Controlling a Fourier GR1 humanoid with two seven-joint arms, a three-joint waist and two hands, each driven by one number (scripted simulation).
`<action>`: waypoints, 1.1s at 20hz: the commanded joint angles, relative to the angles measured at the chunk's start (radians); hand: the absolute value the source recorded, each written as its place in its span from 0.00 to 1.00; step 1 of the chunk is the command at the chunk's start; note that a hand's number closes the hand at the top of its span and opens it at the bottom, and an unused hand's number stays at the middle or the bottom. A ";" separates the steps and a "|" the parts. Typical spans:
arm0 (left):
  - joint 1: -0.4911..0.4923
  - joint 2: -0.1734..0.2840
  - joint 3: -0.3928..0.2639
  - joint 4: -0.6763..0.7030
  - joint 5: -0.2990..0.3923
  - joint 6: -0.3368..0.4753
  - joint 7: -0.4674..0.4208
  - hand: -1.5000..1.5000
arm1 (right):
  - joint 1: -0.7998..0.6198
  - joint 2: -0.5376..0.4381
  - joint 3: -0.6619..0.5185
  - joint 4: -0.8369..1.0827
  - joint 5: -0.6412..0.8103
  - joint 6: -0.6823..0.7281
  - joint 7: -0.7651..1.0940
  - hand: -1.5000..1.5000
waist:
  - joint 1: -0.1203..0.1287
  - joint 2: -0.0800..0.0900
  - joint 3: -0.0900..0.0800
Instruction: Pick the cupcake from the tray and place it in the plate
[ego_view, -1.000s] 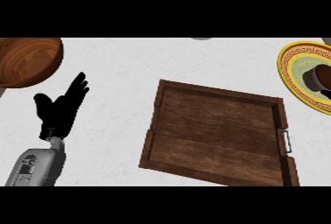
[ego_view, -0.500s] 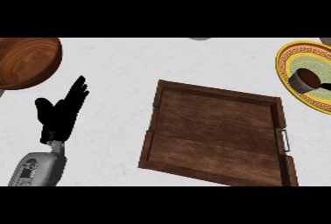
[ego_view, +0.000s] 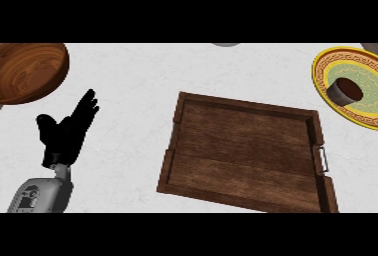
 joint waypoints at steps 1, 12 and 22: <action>-0.058 0.037 0.048 0.027 0.022 -0.016 0.031 0.50 | 0.030 -0.043 -0.035 0.050 -0.050 0.184 0.037 0.00 | -0.014 0.002 0.000; -0.027 -0.008 0.020 0.002 -0.002 0.003 0.008 0.50 | 0.127 -0.083 -0.045 0.008 -0.065 0.210 -0.072 0.00 | 0.014 0.010 0.003; -0.070 -0.007 0.029 0.070 0.006 -0.028 -0.010 0.50 | 0.171 -0.143 -0.051 0.008 -0.070 0.207 -0.059 0.00 | 0.016 0.017 0.005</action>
